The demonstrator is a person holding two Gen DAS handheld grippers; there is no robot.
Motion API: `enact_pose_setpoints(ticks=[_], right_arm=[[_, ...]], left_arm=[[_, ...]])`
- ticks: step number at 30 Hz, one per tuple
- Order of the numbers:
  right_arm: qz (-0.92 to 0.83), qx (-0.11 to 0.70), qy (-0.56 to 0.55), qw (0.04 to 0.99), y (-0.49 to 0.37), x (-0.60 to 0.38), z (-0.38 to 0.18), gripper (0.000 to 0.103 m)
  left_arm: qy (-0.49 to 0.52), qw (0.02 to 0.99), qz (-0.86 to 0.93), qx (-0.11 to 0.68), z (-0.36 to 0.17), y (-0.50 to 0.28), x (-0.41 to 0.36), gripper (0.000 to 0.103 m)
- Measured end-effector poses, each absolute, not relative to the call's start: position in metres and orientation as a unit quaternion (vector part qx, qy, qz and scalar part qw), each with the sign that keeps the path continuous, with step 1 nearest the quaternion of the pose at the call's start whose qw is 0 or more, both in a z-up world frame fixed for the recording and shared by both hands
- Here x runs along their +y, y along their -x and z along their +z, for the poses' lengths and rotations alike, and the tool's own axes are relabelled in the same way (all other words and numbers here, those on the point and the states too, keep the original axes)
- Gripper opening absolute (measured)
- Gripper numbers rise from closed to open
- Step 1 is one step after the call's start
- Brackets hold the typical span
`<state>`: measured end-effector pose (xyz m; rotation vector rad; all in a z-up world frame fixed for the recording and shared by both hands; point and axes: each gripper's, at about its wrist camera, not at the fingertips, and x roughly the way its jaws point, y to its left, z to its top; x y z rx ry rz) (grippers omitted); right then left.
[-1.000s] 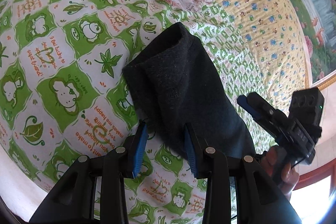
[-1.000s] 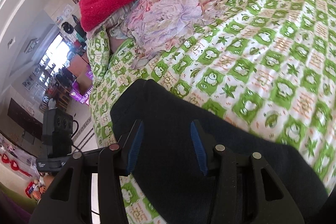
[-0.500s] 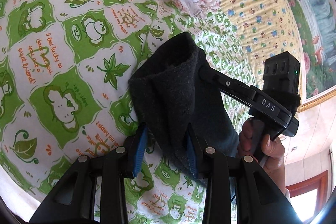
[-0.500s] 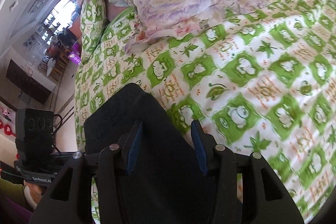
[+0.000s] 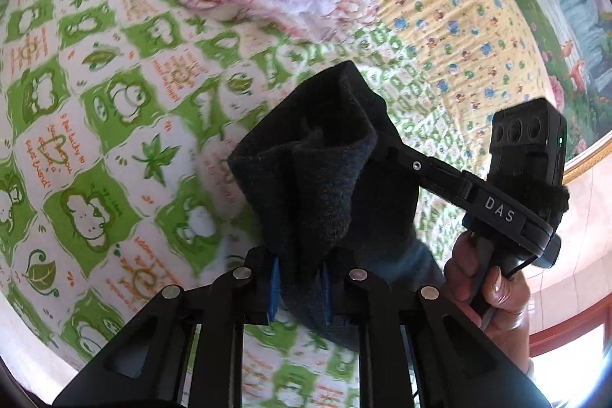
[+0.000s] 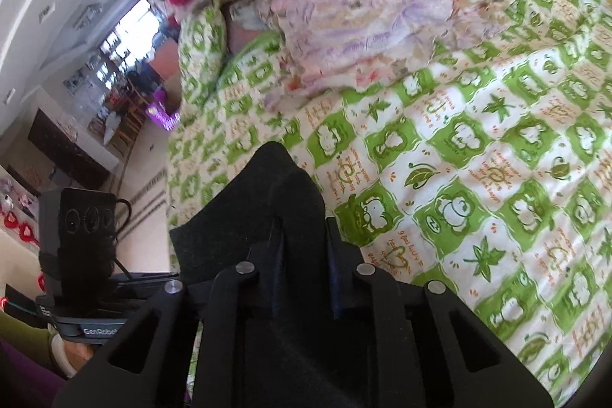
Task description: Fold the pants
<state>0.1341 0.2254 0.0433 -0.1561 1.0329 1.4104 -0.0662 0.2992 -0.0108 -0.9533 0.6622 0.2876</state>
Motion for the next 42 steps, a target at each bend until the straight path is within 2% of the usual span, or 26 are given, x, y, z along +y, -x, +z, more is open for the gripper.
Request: enact_pose_setpoints(ticks=[11,19,27,42], right_arm=[[0.610,0.395,-0.043,0.685,-0.139,0.120,0.092,0.019],[0.588,0.369,-0.118,0.710,-0.141,0.041,0.098,0.019],[0.560,0.353,-0.201,0.722,-0.144,-0.038,0.080,0.019],[0.508,0.348,-0.272,0.740,-0.140,-0.131,0.043,0.019]], left_arm=[[0.385,0.876,0.065,0.283,0.064,0.040,0.238,0.015],[0.337,0.896,0.009,0.291,0.093,0.017,0.175,0.015],[0.292,0.903,-0.040,0.312,0.100,-0.007,0.110,0.015],[0.227,0.903,-0.081,0.356,0.087,-0.044,0.029,0.015]])
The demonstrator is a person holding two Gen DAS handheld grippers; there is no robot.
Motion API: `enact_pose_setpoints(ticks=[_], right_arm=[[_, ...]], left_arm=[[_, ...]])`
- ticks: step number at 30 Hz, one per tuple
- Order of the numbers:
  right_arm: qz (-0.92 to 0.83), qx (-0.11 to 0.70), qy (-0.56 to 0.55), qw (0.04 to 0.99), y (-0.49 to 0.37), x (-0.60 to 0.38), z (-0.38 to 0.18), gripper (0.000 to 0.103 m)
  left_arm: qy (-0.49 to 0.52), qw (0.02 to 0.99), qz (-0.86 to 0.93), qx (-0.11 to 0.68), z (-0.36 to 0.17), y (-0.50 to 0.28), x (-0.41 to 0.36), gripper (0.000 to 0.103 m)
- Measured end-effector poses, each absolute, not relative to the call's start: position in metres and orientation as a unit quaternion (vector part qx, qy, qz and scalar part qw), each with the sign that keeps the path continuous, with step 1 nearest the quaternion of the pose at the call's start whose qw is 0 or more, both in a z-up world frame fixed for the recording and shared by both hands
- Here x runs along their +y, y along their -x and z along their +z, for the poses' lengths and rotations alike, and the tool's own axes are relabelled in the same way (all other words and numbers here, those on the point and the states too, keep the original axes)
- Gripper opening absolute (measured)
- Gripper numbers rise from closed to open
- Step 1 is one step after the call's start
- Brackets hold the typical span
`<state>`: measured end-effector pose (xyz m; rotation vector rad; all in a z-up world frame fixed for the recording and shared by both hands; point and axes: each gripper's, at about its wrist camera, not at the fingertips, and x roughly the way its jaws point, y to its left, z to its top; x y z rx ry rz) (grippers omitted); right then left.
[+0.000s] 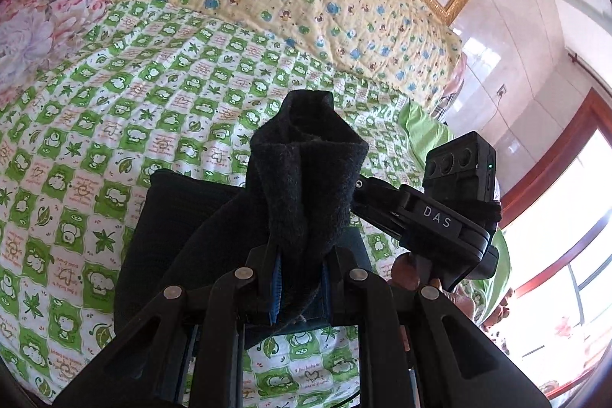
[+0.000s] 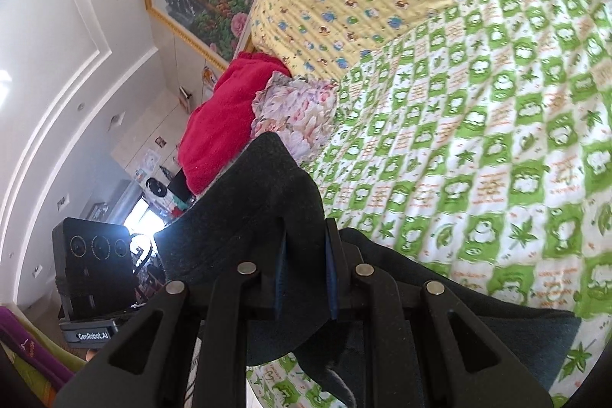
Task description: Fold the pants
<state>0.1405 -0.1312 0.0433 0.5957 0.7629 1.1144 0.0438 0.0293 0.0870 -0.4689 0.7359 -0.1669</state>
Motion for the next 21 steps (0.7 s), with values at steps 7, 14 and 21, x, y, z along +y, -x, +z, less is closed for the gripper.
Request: enact_pose_setpoints(ticks=[7,14,21], right_arm=[[0.476,0.360,-0.290,0.748,-0.140,-0.157,0.017,0.019],[0.425,0.382,-0.261,0.778,-0.136,-0.174,0.007,0.028],[0.358,0.379,-0.269,0.810,-0.123,-0.210,0.001,0.027]], left_arm=[[0.201,0.899,-0.092,0.377,0.062,-0.057,0.000,0.016],[0.168,0.905,-0.104,0.377,0.044,-0.064,-0.023,0.021],[0.123,0.910,-0.121,0.377,0.034,-0.066,-0.049,0.035]])
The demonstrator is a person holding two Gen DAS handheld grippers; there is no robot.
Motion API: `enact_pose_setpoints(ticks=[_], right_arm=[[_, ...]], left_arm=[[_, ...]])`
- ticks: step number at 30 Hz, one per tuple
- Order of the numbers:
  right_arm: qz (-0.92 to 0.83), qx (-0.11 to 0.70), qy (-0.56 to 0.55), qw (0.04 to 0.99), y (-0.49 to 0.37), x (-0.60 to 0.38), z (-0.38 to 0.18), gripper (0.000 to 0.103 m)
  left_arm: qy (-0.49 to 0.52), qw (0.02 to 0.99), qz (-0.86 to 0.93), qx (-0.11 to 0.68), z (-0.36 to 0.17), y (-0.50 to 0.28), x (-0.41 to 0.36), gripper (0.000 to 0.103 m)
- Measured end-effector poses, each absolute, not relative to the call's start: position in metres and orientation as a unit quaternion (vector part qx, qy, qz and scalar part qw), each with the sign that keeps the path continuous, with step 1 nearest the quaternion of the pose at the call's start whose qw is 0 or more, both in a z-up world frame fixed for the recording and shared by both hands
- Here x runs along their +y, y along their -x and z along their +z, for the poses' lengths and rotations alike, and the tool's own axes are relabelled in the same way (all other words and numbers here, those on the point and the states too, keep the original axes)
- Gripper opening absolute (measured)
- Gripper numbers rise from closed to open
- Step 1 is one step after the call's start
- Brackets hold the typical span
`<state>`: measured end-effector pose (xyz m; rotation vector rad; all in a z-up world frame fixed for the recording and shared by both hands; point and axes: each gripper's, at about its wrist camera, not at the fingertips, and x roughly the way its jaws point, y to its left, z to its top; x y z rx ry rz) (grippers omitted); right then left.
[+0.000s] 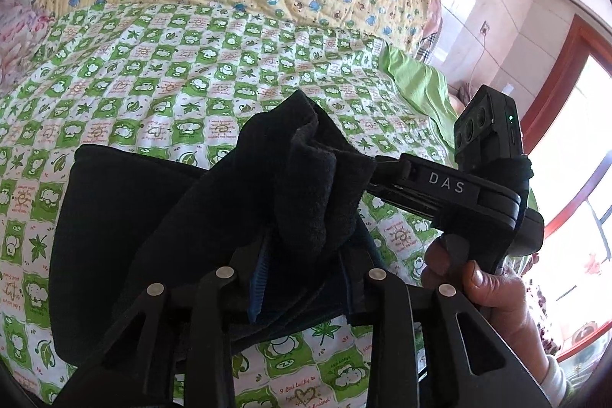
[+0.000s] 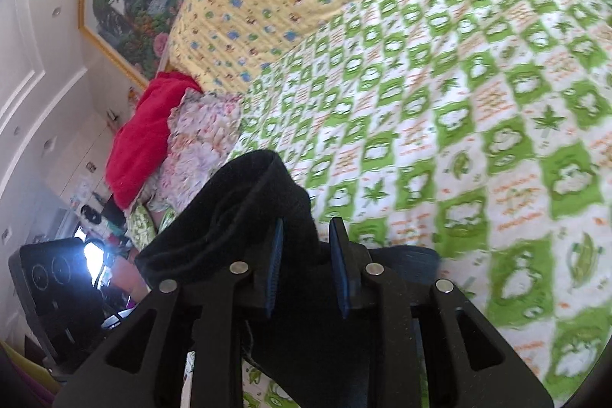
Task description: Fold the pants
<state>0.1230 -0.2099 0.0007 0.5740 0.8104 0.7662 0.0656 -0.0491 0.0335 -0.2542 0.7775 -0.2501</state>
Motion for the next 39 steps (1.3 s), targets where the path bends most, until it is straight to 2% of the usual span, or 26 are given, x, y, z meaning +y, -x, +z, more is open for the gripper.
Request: enact_pose_setpoints(ticks=[1,3,5,8,11,13,15,20,39], right_arm=[[0.349,0.378,-0.273,0.813,-0.121,-0.215,0.000,0.027],[0.331,0.377,-0.282,0.818,-0.116,-0.226,-0.001,0.027],[0.315,0.377,-0.289,0.822,-0.110,-0.235,-0.001,0.027],[0.289,0.381,-0.290,0.829,-0.101,-0.242,0.002,0.028],[0.264,0.377,-0.291,0.839,-0.090,-0.249,0.007,0.045],[0.250,0.363,-0.288,0.850,-0.081,-0.254,0.014,0.052],[0.240,0.354,-0.286,0.858,-0.073,-0.256,0.021,0.065],[0.238,0.350,-0.283,0.861,-0.060,-0.250,0.032,0.072],[0.227,0.347,-0.226,0.881,-0.036,-0.205,0.051,0.084]], left_arm=[[0.113,0.911,-0.125,0.377,0.032,-0.065,-0.054,0.037],[0.103,0.911,-0.130,0.377,0.031,-0.066,-0.060,0.050],[0.101,0.908,-0.148,0.378,0.029,-0.065,-0.066,0.058],[0.095,0.903,-0.164,0.386,0.026,-0.065,-0.074,0.060],[0.088,0.901,-0.173,0.387,0.027,-0.061,-0.077,0.062],[0.092,0.901,-0.180,0.384,0.031,-0.056,-0.073,0.065],[0.099,0.902,-0.183,0.379,0.035,-0.052,-0.069,0.067],[0.128,0.906,-0.169,0.367,0.046,-0.040,-0.043,0.070],[0.218,0.906,-0.077,0.353,0.041,-0.021,0.049,0.076]])
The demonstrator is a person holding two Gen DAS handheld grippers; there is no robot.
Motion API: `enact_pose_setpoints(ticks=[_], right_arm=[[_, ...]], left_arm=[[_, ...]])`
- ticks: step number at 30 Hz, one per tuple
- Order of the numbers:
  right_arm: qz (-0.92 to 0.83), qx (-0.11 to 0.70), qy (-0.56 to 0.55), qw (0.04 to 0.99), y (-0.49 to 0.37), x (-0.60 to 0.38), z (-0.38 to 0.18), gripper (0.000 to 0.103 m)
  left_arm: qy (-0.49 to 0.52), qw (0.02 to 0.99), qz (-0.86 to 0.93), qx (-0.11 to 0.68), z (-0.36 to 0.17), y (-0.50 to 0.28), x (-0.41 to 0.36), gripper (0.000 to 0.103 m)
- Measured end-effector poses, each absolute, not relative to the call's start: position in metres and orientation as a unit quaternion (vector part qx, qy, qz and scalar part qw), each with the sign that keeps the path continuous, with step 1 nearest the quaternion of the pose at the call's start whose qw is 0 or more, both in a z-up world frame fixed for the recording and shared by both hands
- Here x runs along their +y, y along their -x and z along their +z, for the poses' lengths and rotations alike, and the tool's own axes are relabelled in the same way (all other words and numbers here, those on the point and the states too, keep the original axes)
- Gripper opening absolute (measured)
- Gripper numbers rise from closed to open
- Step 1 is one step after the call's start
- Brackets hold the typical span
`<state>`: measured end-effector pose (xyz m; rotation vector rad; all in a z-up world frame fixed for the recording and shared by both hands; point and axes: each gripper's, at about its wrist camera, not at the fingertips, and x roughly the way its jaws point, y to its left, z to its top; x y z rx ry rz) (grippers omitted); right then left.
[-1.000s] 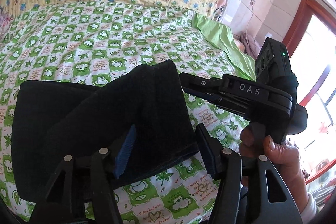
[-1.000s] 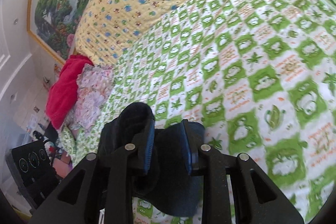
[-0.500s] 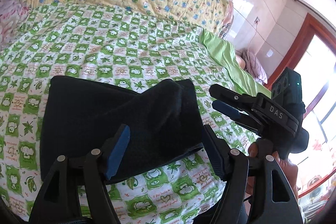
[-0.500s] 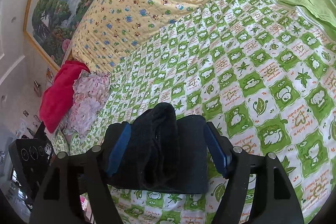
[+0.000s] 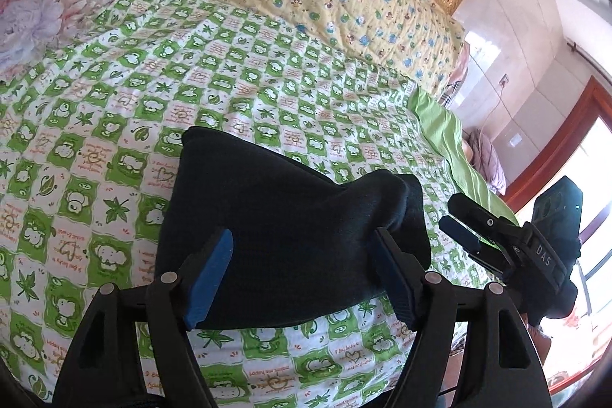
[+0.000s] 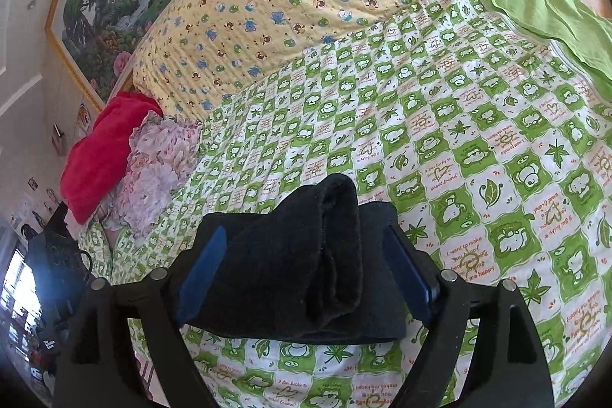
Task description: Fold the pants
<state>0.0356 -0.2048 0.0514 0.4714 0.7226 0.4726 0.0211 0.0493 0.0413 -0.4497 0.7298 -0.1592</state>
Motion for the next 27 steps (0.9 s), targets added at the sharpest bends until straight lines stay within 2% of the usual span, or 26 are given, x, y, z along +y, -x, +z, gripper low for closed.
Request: enact_pose_setpoints(ticks=[12,27], right_arm=[[0.208,0.371,-0.205,0.882,-0.031,-0.187,0.044,0.090],[0.182,0.410,-0.215,0.867,-0.036,-0.186,0.020,0.090]], left_arm=[[0.256,0.898,-0.041,0.356,0.030,-0.011,0.089,0.079],[0.285,0.881,-0.026,0.376,0.014,-0.013,0.107,0.079]])
